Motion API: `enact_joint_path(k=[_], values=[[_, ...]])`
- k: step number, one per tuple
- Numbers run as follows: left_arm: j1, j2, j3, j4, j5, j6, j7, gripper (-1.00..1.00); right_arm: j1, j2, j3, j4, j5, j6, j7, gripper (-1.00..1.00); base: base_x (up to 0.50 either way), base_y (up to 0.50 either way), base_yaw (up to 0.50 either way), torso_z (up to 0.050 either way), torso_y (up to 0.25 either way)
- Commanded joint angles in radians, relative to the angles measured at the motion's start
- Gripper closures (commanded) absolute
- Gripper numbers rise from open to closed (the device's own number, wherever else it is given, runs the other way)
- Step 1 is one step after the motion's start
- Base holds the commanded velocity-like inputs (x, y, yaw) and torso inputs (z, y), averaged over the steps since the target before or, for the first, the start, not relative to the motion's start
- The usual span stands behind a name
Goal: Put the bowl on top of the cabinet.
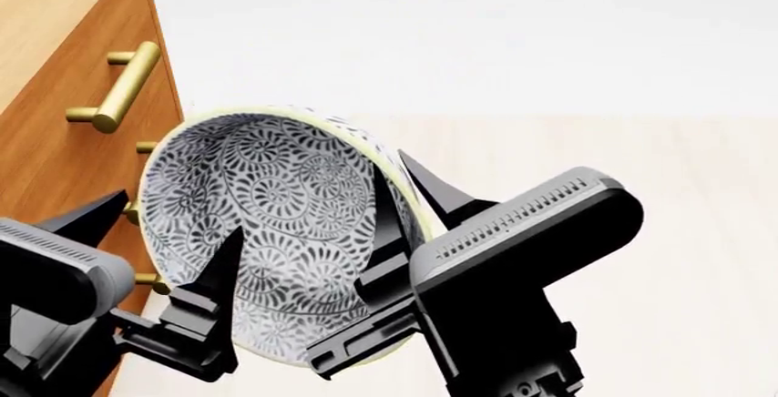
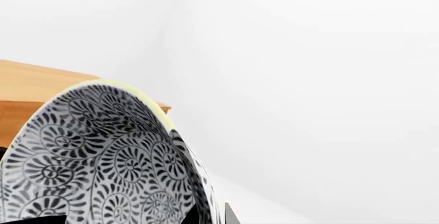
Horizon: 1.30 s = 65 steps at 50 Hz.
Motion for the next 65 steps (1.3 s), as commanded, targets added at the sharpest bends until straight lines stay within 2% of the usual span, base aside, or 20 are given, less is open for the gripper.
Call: enact_joint_path(k=[1, 2, 3, 24, 43, 44, 65], values=[[0.006, -0.005, 0.001, 0.002, 0.0, 0.007, 0.002, -1.0, 0.004, -0.002, 0.005, -0.001, -0.024, -0.001, 0.0, 1.0, 0.0, 0.0, 0.0, 0.0, 0.0], [0.006, -0.006, 0.001, 0.003, -0.002, 0.008, 0.004, -1.0, 0.003, -0.002, 0.004, -0.001, -0.025, -0.001, 0.0, 1.0, 0.0, 0.0, 0.0, 0.0, 0.0], [0.006, -0.006, 0.003, 0.003, -0.001, 0.008, 0.006, 1.0, 0.004, -0.003, 0.005, 0.0, -0.025, -0.001, 0.0, 1.0, 0.0, 0.0, 0.0, 0.0, 0.0], [0.009, -0.01, 0.01, -0.002, 0.004, 0.018, 0.009, 1.0, 0.0, 0.0, 0.004, 0.005, -0.029, -0.006, 0.0, 1.0, 0.0, 0.0, 0.0, 0.0, 0.0], [0.009, -0.018, -0.003, 0.011, -0.006, 0.02, -0.01, 1.0, 0.039, -0.018, -0.012, 0.026, -0.021, 0.073, 0.026, 1.0, 0.0, 0.0, 0.0, 0.0, 0.0], [0.011, -0.019, -0.002, 0.011, -0.004, 0.023, -0.008, 1.0, 0.042, -0.019, -0.011, 0.029, -0.015, 0.077, 0.024, -1.0, 0.0, 0.0, 0.0, 0.0, 0.0], [0.038, -0.031, -0.013, 0.009, 0.001, 0.052, -0.003, 1.0, 0.043, -0.015, -0.019, 0.04, -0.023, 0.095, 0.033, -1.0, 0.0, 0.0, 0.0, 0.0, 0.0]])
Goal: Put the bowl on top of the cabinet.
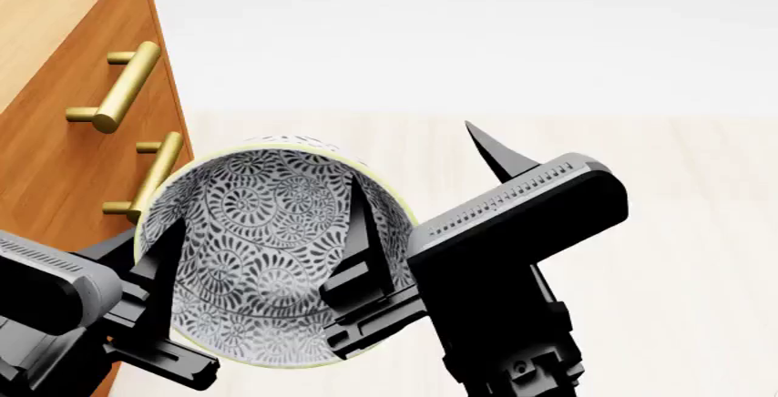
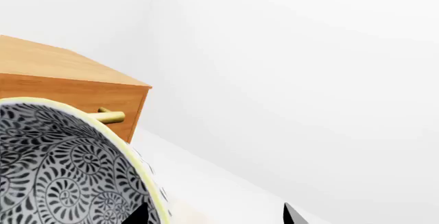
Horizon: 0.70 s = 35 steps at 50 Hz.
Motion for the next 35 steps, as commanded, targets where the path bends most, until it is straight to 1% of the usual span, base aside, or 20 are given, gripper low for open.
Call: enact_joint_path(k=[1, 11, 22, 31, 33, 34, 35], values=[[0.008, -0.004, -0.011, 0.001, 0.011, 0.015, -0.001, 1.0, 0.001, 0.004, -0.001, 0.002, -0.003, 0.009, 0.002, -1.0, 0.0, 0.0, 0.0, 0.0, 0.0], [-0.035, 0.011, 0.009, -0.026, 0.012, -0.003, 0.004, 1.0, -0.011, 0.009, -0.007, 0.003, -0.008, -0.004, -0.007, -1.0, 0.0, 0.0, 0.0, 0.001, 0.001], [-0.153, 0.055, 0.071, -0.07, 0.022, -0.08, -0.008, 1.0, -0.034, 0.028, 0.004, 0.017, -0.003, -0.035, -0.022, -1.0, 0.0, 0.0, 0.0, 0.0, 0.0], [-0.212, 0.073, 0.091, -0.12, 0.016, -0.103, 0.016, 1.0, -0.066, 0.036, 0.022, 0.053, -0.002, -0.088, -0.037, -1.0, 0.0, 0.0, 0.0, 0.0, 0.0], [-0.229, 0.078, 0.107, -0.125, 0.035, -0.1, 0.023, 1.0, -0.089, 0.047, 0.038, 0.058, 0.004, -0.118, -0.036, -1.0, 0.0, 0.0, 0.0, 0.0, 0.0], [-0.237, 0.08, 0.115, -0.125, 0.06, -0.106, -0.002, 1.0, -0.101, 0.051, 0.047, 0.057, 0.006, -0.131, -0.032, -1.0, 0.0, 0.0, 0.0, 0.0, 0.01], [-0.267, 0.096, 0.116, -0.151, 0.048, -0.164, -0.047, 1.0, -0.132, 0.064, 0.068, 0.05, 0.011, -0.173, -0.028, -1.0, 0.0, 0.0, 0.0, 0.0, 0.0]])
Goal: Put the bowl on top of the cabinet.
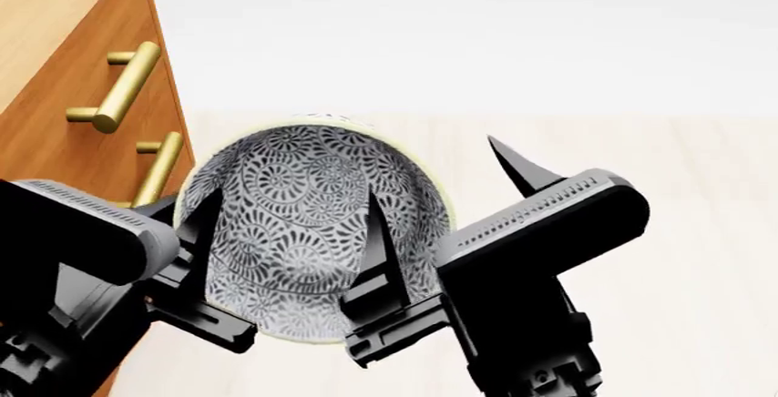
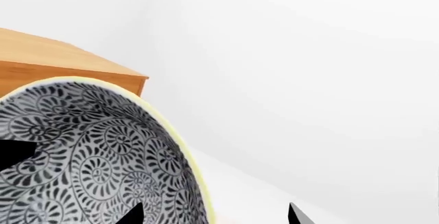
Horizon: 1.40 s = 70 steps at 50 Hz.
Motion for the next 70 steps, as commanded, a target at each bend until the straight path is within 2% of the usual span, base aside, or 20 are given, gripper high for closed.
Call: enact_joint_path(k=[1, 13, 26, 29, 32, 33, 46, 60, 62, 67, 70], values=[[-0.11, 0.039, 0.042, -0.057, 0.043, -0.082, -0.054, 1.0, -0.092, 0.038, 0.064, 0.012, 0.024, -0.126, -0.002, -1.0, 0.0, 0.0, 0.0, 0.0, 0.0], [-0.231, 0.092, 0.139, -0.133, 0.129, -0.154, -0.098, 1.0, -0.281, 0.08, 0.152, 0.094, 0.045, -0.378, -0.064, -1.0, 0.0, 0.0, 0.0, 0.0, 0.0], [-0.323, 0.167, 0.179, -0.253, 0.121, -0.179, -0.046, 1.0, -0.521, 0.096, 0.249, 0.135, 0.045, -0.686, -0.109, -1.0, 0.0, 0.0, 0.0, 0.0, 0.001], [-0.357, 0.186, 0.198, -0.275, 0.123, -0.227, -0.064, 1.0, -0.584, 0.074, 0.272, 0.181, 0.045, -0.79, -0.139, -1.0, 0.0, 0.0, 0.0, 0.0, 0.0], [-0.357, 0.186, 0.199, -0.275, 0.122, -0.226, -0.064, 1.0, -0.584, 0.074, 0.273, 0.182, 0.045, -0.791, -0.14, -1.0, 0.0, 0.0, 0.0, 0.0, 0.0], [-0.378, 0.196, 0.199, -0.284, 0.118, -0.247, -0.071, 1.0, -0.64, 0.046, 0.301, 0.234, 0.079, -0.884, -0.17, -1.0, 0.0, 0.0, 0.0, 0.0, 0.0], [-0.466, 0.21, 0.252, -0.294, 0.144, -0.332, -0.107, 1.0, -0.83, -0.037, 0.37, 0.323, 0.176, -1.171, -0.288, -1.0, 0.0, 0.0, 0.0, 0.001, 0.001], [-0.563, 0.262, 0.281, -0.261, 0.124, -0.454, -0.157, 1.0, -0.815, -0.144, 0.365, 0.527, 0.326, -1.255, -0.447, -1.0, 0.0, 0.0, 0.0, 0.0, 0.0], [-0.596, 0.29, 0.268, -0.269, 0.095, -0.523, -0.171, 1.0, -0.807, -0.154, 0.366, 0.553, 0.352, -1.26, -0.478, -1.0, 0.0, 0.0, 0.0, 0.0, 0.0], [-0.683, 0.348, 0.219, -0.293, 0.05, -0.64, -0.205, 1.0, -0.815, -0.146, 0.376, 0.536, 0.347, -1.258, -0.459, -1.0, 0.0, 0.0, 0.0, 0.0, 0.002], [-0.722, 0.364, 0.23, -0.334, 0.055, -0.65, -0.201, 1.0, -0.816, -0.147, 0.378, 0.535, 0.35, -1.258, -0.462, -1.0, 0.0, 0.0, 0.0, 0.0, 0.0]])
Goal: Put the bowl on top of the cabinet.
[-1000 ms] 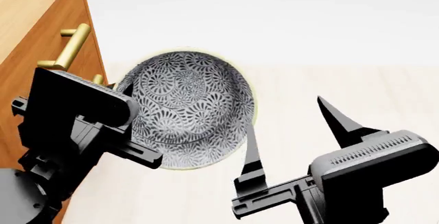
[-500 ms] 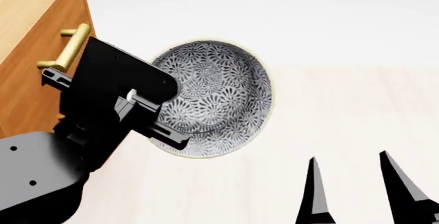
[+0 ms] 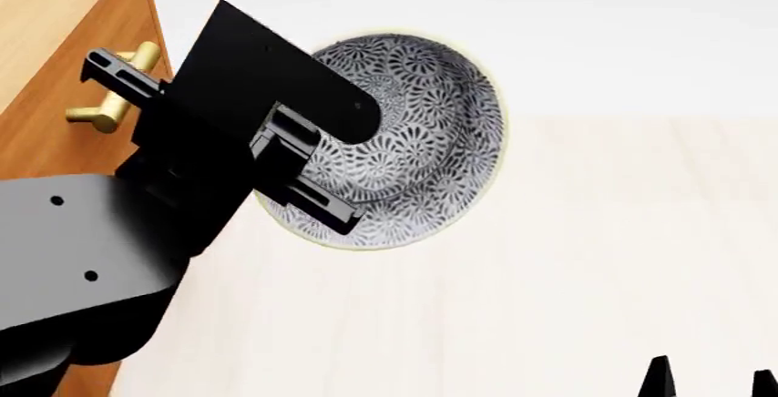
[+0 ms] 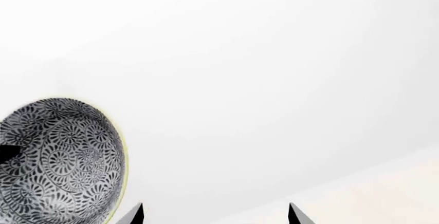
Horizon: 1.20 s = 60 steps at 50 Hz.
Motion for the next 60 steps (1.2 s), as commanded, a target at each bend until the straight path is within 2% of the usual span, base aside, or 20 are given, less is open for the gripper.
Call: enact_joint_path(k=[1, 10, 21, 29, 38, 48, 55, 60], values=[[-0.15, 0.083, -0.018, -0.065, -0.016, -0.143, -0.039, 1.0, -0.007, -0.029, 0.01, 0.051, 0.042, -0.036, -0.047, -1.0, 0.0, 0.0, 0.0, 0.0, 0.0], [-0.23, 0.113, 0.017, -0.143, -0.009, -0.151, -0.026, 1.0, -0.001, -0.032, 0.011, 0.053, 0.02, -0.027, -0.037, -1.0, 0.0, 0.0, 0.0, 0.0, 0.0], [-0.342, 0.149, -0.123, -0.21, -0.082, -0.215, -0.056, 1.0, -0.002, -0.035, 0.012, 0.051, 0.009, -0.024, -0.039, -1.0, 0.0, 0.0, 0.0, 0.0, 0.001], [-0.434, 0.163, -0.21, -0.335, -0.102, -0.19, -0.062, 1.0, -0.005, -0.036, 0.014, 0.047, 0.002, -0.022, -0.042, -1.0, 0.0, 0.0, 0.0, 0.001, 0.0], [-0.462, 0.161, -0.281, -0.41, -0.131, -0.162, -0.083, 1.0, -0.011, -0.036, 0.02, 0.043, 0.006, -0.024, -0.047, -1.0, 0.0, 0.0, 0.0, 0.0, 0.0], [-0.503, 0.162, -0.446, -0.526, -0.178, -0.133, -0.16, 1.0, -0.006, -0.04, 0.021, 0.046, -0.001, -0.016, -0.047, -1.0, 0.0, 0.0, 0.0, 0.0, 0.001], [-0.516, 0.172, -0.569, -0.61, -0.209, -0.119, -0.265, 1.0, -0.006, -0.043, 0.025, 0.048, -0.001, -0.014, -0.047, -1.0, 0.0, 0.0, 0.0, 0.0, 0.0], [-0.529, 0.179, -0.614, -0.651, -0.246, -0.136, -0.327, 1.0, -0.004, -0.043, 0.026, 0.05, 0.006, -0.012, -0.052, -1.0, 0.0, 0.0, 0.0, 0.0, 0.0]])
